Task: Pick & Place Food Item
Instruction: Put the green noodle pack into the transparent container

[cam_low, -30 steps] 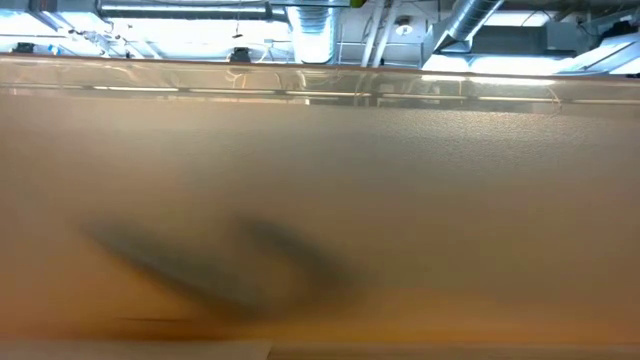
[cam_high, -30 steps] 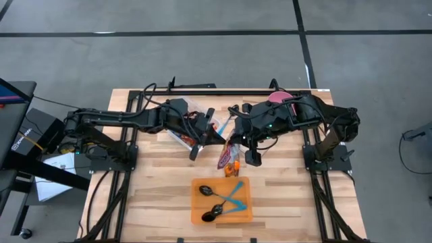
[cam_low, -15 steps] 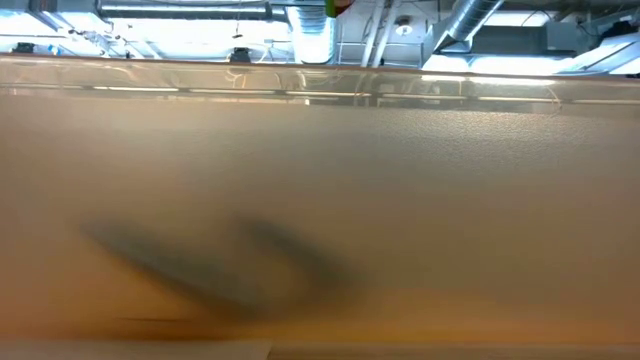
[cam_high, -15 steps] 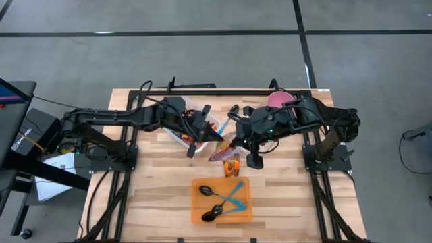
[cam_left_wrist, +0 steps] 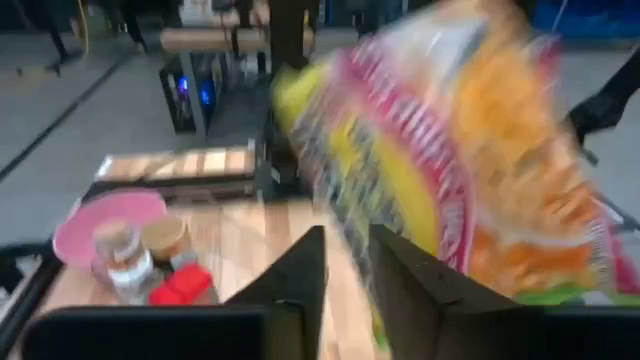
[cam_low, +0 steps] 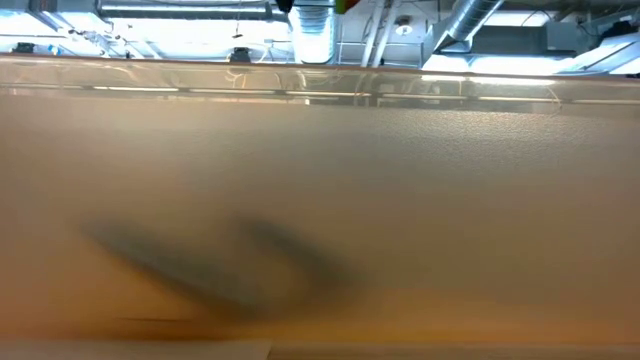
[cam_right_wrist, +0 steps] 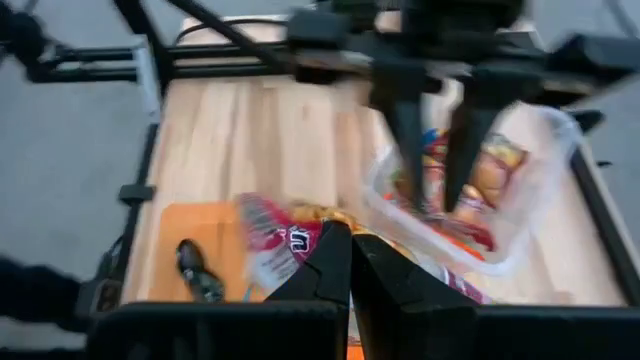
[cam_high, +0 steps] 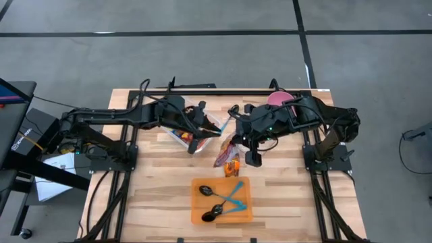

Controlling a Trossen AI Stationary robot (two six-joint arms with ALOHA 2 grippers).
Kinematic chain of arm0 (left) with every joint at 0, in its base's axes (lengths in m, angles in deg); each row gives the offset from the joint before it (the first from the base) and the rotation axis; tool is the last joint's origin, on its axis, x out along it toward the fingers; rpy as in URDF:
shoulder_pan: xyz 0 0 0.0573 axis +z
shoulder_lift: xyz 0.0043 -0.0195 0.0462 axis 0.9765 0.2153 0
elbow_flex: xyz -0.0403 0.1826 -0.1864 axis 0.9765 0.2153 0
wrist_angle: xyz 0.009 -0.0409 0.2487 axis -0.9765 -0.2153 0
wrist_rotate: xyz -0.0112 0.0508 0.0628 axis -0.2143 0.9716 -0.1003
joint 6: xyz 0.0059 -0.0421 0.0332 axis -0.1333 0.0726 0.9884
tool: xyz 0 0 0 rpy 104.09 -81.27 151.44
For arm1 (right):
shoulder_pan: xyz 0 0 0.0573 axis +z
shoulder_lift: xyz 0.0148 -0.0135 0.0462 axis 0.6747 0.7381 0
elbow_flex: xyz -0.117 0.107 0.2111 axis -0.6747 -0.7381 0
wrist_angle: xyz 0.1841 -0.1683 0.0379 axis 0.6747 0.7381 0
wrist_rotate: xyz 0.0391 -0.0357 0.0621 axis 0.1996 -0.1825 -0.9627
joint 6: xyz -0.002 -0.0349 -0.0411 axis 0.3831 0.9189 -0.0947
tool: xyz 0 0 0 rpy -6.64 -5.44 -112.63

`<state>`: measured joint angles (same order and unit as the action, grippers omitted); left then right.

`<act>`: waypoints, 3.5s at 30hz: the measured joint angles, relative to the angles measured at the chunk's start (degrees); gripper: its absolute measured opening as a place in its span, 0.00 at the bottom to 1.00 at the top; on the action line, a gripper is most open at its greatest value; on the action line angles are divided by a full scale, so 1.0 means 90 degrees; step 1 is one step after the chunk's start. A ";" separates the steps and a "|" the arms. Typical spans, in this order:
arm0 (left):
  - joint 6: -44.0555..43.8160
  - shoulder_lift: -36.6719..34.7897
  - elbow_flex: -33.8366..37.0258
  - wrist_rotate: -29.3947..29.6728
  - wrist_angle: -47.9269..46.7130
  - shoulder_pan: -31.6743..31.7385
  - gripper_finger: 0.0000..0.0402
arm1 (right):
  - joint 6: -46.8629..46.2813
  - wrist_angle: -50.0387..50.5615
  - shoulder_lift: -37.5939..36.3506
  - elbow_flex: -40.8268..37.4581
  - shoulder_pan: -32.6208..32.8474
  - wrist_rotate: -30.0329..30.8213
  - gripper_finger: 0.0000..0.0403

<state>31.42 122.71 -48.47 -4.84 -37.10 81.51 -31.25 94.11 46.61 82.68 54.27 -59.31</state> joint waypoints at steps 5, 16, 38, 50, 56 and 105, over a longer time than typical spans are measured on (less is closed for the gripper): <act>-0.0067 -0.0220 -0.0004 -0.0010 0.0029 -0.0031 0.36 | -0.0263 -0.0001 0.0000 0.0000 -0.0238 0.0060 0.00; -0.0850 -0.0355 -0.0009 0.0774 0.0648 -0.0250 0.57 | -0.0384 -0.0138 0.0199 -0.0006 -0.0768 0.0046 0.00; -0.0867 -0.0246 -0.0015 0.1511 0.0299 -0.0287 0.43 | 0.0094 -0.0466 0.0386 -0.0005 -0.1086 0.0026 0.00; -0.0887 -0.0020 -0.0014 0.1557 0.0393 -0.0278 0.03 | 0.0144 -0.0449 0.0389 -0.0005 -0.1078 0.0013 0.00; -0.0849 -0.0019 -0.0014 0.1552 0.0431 -0.0238 0.01 | 0.0216 -0.0484 0.0386 -0.0005 -0.1074 -0.0111 0.01; -0.3672 0.0193 -0.0015 0.4282 -0.5553 0.0861 0.01 | 0.0057 0.0089 -0.0665 0.0000 -0.0768 0.0211 0.36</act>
<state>-1.63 124.45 -48.60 33.69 -87.08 89.26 -30.74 94.91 40.62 82.68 47.36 -57.42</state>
